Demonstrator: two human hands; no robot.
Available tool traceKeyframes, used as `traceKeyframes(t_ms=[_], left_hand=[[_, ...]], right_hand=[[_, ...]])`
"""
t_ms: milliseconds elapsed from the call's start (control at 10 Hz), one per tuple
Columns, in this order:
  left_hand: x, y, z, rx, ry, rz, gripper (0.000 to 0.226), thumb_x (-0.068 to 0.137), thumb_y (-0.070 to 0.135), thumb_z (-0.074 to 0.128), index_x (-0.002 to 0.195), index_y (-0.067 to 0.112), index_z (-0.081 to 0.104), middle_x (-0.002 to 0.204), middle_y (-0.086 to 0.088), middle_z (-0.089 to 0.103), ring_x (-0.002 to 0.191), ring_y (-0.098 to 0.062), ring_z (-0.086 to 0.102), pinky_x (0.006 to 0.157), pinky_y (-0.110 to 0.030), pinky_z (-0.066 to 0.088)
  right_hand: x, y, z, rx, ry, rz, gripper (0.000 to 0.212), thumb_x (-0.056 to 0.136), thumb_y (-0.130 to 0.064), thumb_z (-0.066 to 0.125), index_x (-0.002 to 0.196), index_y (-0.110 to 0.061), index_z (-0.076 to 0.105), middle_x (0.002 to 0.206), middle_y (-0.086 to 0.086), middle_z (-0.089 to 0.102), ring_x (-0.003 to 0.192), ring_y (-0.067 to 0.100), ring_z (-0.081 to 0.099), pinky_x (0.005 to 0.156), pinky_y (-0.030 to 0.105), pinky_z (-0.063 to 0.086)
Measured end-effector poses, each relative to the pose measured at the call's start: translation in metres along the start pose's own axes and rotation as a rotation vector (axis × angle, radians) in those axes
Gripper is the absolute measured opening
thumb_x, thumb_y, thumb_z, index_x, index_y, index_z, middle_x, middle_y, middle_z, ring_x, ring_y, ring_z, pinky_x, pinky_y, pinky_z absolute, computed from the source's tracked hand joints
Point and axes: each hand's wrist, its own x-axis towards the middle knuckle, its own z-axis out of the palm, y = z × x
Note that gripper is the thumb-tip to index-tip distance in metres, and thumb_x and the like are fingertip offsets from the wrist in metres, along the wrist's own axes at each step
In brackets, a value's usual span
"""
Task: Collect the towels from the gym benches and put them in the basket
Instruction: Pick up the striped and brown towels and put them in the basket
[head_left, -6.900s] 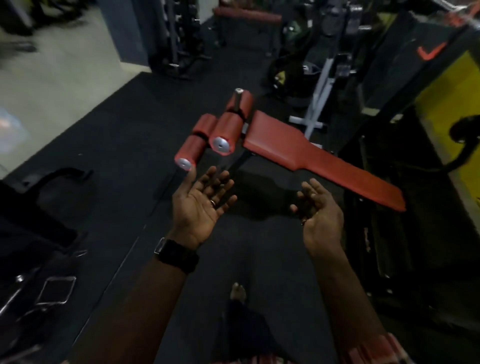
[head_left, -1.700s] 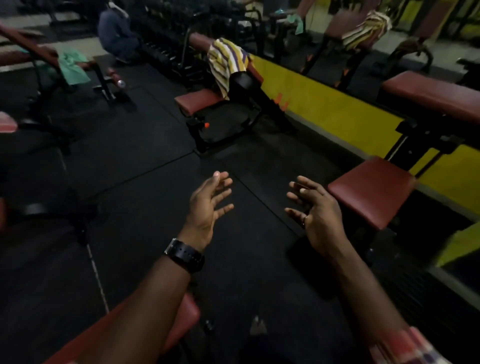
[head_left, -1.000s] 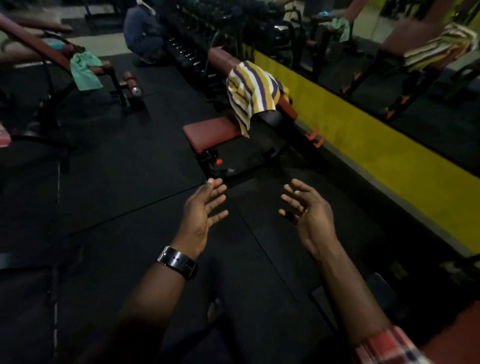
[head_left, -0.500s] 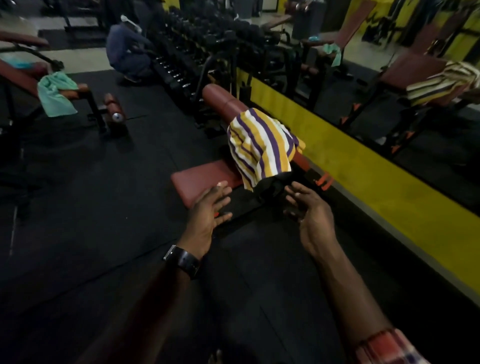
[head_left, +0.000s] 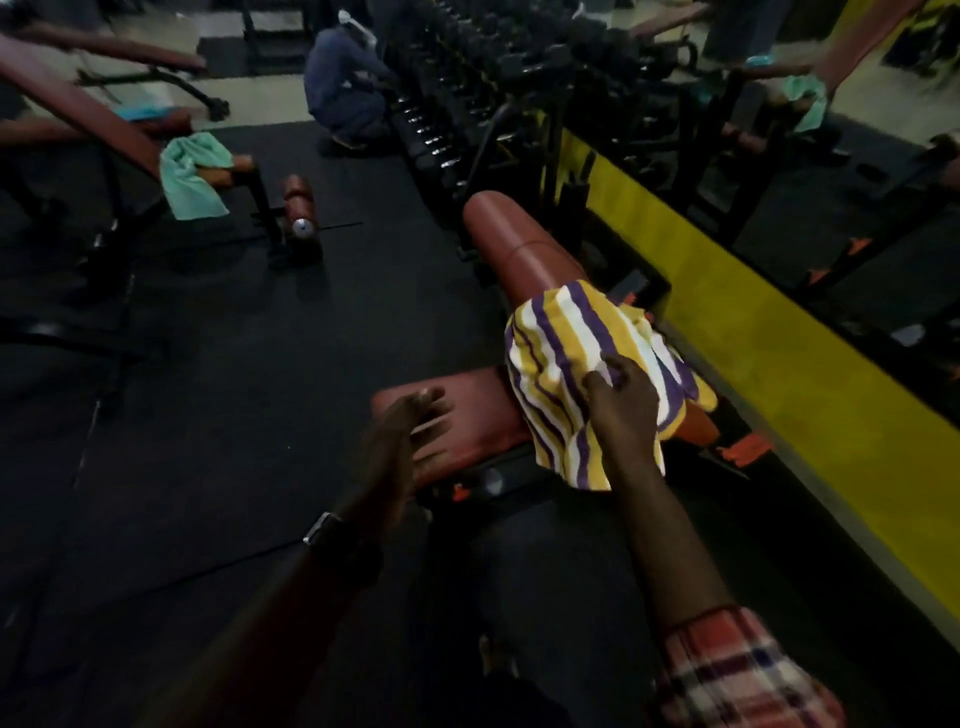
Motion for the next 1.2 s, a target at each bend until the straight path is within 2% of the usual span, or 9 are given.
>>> traceKeyframes(t_ms=[100, 200, 300, 400, 500, 800, 1000, 1100, 1200], left_hand=[[0.032, 0.008, 0.002, -0.012, 0.048, -0.021, 0.037, 0.103, 0.034, 0.041, 0.127, 0.016, 0.063, 0.121, -0.001, 0.07, 0.11, -0.019, 0.065, 0.091, -0.04, 0.051], [0.067, 0.005, 0.027, 0.02, 0.115, -0.066, 0.032, 0.106, 0.017, 0.036, 0.126, 0.005, 0.058, 0.118, -0.014, 0.068, 0.112, -0.031, 0.063, 0.093, -0.05, 0.048], [0.075, -0.014, 0.034, -0.136, 0.221, -0.067, 0.057, 0.066, -0.05, 0.025, 0.119, -0.028, 0.023, 0.117, -0.054, 0.035, 0.11, -0.07, 0.037, 0.094, -0.074, 0.029], [0.073, -0.011, 0.025, -0.051, 0.237, -0.103, 0.065, 0.099, 0.053, 0.027, 0.122, 0.001, 0.059, 0.123, -0.026, 0.064, 0.108, -0.042, 0.062, 0.095, -0.055, 0.047], [0.084, -0.019, 0.0, -0.05, 0.275, -0.211, 0.031, 0.101, 0.031, 0.045, 0.119, 0.016, 0.065, 0.123, -0.012, 0.069, 0.104, -0.026, 0.066, 0.096, -0.048, 0.049], [0.072, 0.011, -0.055, -0.058, 0.233, 0.018, 0.064, 0.073, 0.051, 0.076, 0.13, 0.052, 0.047, 0.131, 0.018, 0.06, 0.115, -0.006, 0.061, 0.073, -0.039, 0.059], [0.004, -0.004, -0.142, 0.389, 0.229, 0.186, 0.092, 0.072, 0.041, 0.085, 0.148, 0.028, 0.036, 0.143, 0.012, 0.053, 0.131, -0.009, 0.053, 0.092, -0.018, 0.051], [-0.033, -0.01, -0.192, 0.438, 0.43, 0.209, 0.063, 0.072, 0.034, 0.084, 0.126, 0.046, 0.053, 0.119, 0.036, 0.061, 0.116, 0.01, 0.058, 0.08, -0.004, 0.048], [-0.078, -0.006, -0.253, 0.346, 0.613, 0.218, 0.061, 0.062, 0.044, 0.088, 0.118, 0.042, 0.062, 0.108, 0.021, 0.072, 0.104, -0.001, 0.068, 0.078, -0.019, 0.058]], right_hand=[[0.059, 0.016, 0.021, -0.443, -0.004, -0.13, 0.064, 0.082, -0.036, 0.065, 0.141, -0.017, 0.047, 0.153, 0.012, 0.038, 0.148, 0.031, 0.018, 0.12, 0.049, 0.007], [0.102, 0.034, 0.039, -0.499, -0.124, 0.081, 0.077, 0.082, -0.038, 0.064, 0.15, -0.026, 0.03, 0.162, 0.005, 0.016, 0.15, 0.031, 0.003, 0.114, 0.065, 0.006], [0.127, 0.041, 0.046, -0.534, -0.091, -0.014, 0.056, 0.081, -0.025, 0.064, 0.136, -0.021, 0.051, 0.151, 0.007, 0.039, 0.14, 0.032, 0.029, 0.11, 0.063, 0.014], [0.14, 0.03, 0.051, -0.485, -0.082, -0.186, 0.037, 0.075, -0.013, 0.065, 0.112, -0.014, 0.069, 0.126, 0.009, 0.062, 0.117, 0.034, 0.054, 0.102, 0.048, 0.034], [0.138, 0.011, 0.061, -0.261, -0.16, -0.222, 0.032, 0.078, -0.009, 0.062, 0.109, -0.013, 0.071, 0.113, 0.006, 0.069, 0.107, 0.026, 0.061, 0.098, 0.036, 0.042], [0.032, -0.062, 0.126, 0.303, -0.727, -0.196, 0.039, 0.084, 0.0, 0.065, 0.098, -0.037, 0.064, 0.093, -0.016, 0.07, 0.089, -0.009, 0.065, 0.079, 0.01, 0.05], [-0.081, -0.124, 0.184, 0.502, -1.199, -0.102, 0.025, 0.092, 0.0, 0.058, 0.11, -0.017, 0.065, 0.104, 0.0, 0.071, 0.097, 0.008, 0.068, 0.085, 0.023, 0.054], [-0.145, -0.147, 0.217, 0.607, -1.297, -0.015, 0.024, 0.093, 0.001, 0.055, 0.113, -0.008, 0.064, 0.103, 0.006, 0.072, 0.092, 0.013, 0.069, 0.084, 0.027, 0.056], [-0.209, -0.168, 0.256, 0.546, -1.299, 0.034, 0.022, 0.092, -0.004, 0.059, 0.113, -0.005, 0.066, 0.103, 0.012, 0.073, 0.093, 0.024, 0.071, 0.078, 0.032, 0.059]])
